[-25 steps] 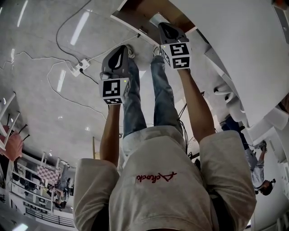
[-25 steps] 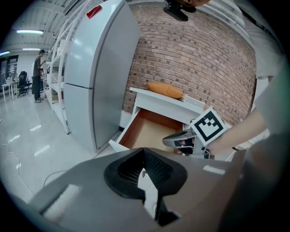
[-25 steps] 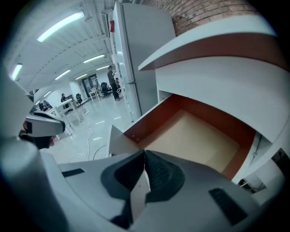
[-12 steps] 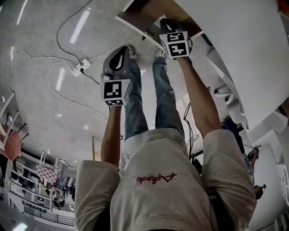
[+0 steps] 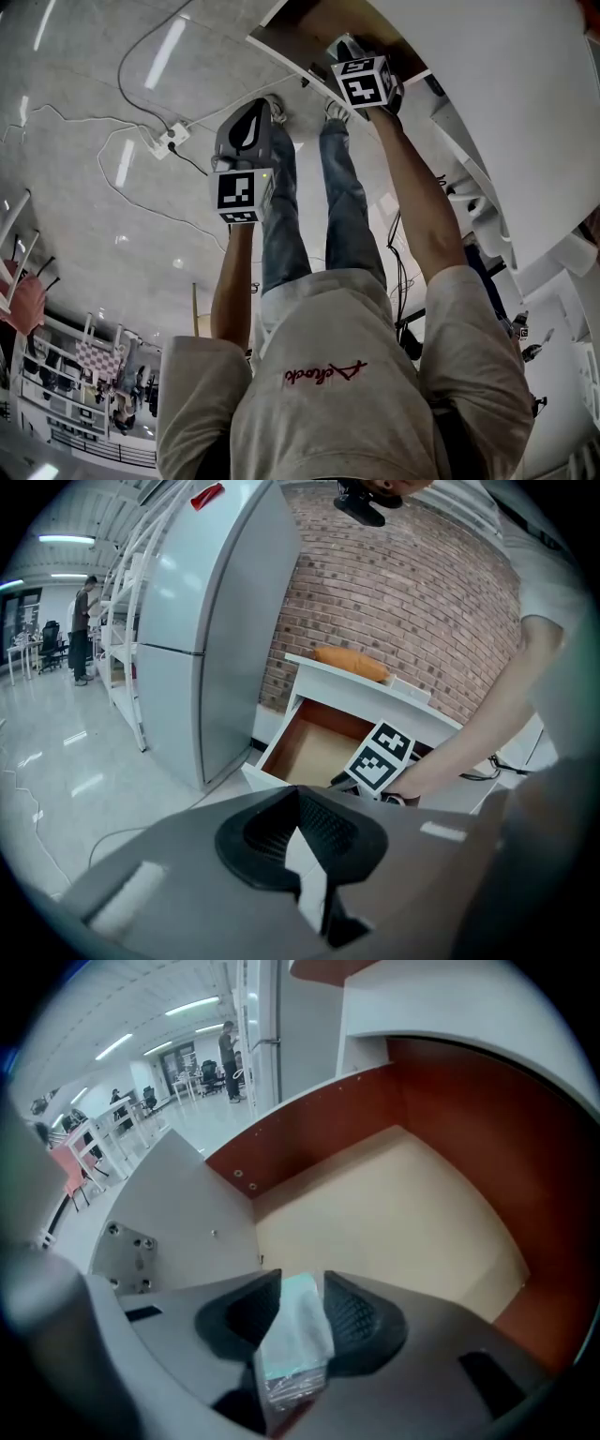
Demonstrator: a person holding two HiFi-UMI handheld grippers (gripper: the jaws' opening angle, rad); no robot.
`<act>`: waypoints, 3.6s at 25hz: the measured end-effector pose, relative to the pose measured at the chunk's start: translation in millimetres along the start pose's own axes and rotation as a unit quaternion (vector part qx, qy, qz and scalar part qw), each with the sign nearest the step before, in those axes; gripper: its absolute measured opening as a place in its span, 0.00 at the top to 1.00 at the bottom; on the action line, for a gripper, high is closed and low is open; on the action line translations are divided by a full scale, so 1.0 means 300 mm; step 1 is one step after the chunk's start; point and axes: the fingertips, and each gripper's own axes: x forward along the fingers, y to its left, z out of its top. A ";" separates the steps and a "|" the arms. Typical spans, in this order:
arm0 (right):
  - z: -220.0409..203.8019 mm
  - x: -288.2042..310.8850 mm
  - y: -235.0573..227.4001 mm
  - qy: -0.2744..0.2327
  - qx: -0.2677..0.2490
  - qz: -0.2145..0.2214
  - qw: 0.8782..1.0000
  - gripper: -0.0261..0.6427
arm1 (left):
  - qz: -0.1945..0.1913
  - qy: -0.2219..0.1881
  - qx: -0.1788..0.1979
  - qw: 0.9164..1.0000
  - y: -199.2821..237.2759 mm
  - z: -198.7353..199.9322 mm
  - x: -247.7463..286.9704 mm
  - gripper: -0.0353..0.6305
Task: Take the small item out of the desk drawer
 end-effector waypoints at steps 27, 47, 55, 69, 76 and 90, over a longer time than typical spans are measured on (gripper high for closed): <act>-0.020 0.045 -0.032 0.041 -0.003 -0.037 0.998 0.94 | 0.001 0.001 -0.001 1.000 0.043 -0.027 -0.036 0.93; 0.172 -0.293 0.027 -0.106 0.008 -0.051 0.993 0.94 | 0.003 -0.034 0.013 0.999 -0.028 0.108 -0.103 0.93; 0.227 -0.490 0.047 -0.184 0.033 -0.029 0.982 0.94 | 0.012 -0.052 0.010 0.999 -0.061 0.195 -0.133 0.93; 0.375 -0.950 0.039 -0.297 0.070 -0.027 0.952 0.94 | 0.012 -0.108 0.010 0.994 -0.158 0.464 -0.250 0.93; 0.401 -1.109 -0.010 -0.322 0.084 -0.046 0.942 0.94 | 0.007 -0.134 0.032 0.990 -0.187 0.608 -0.295 0.93; 0.525 -1.470 -0.094 -0.391 0.091 -0.074 0.913 0.94 | 0.007 -0.190 0.079 0.979 -0.276 0.912 -0.443 0.93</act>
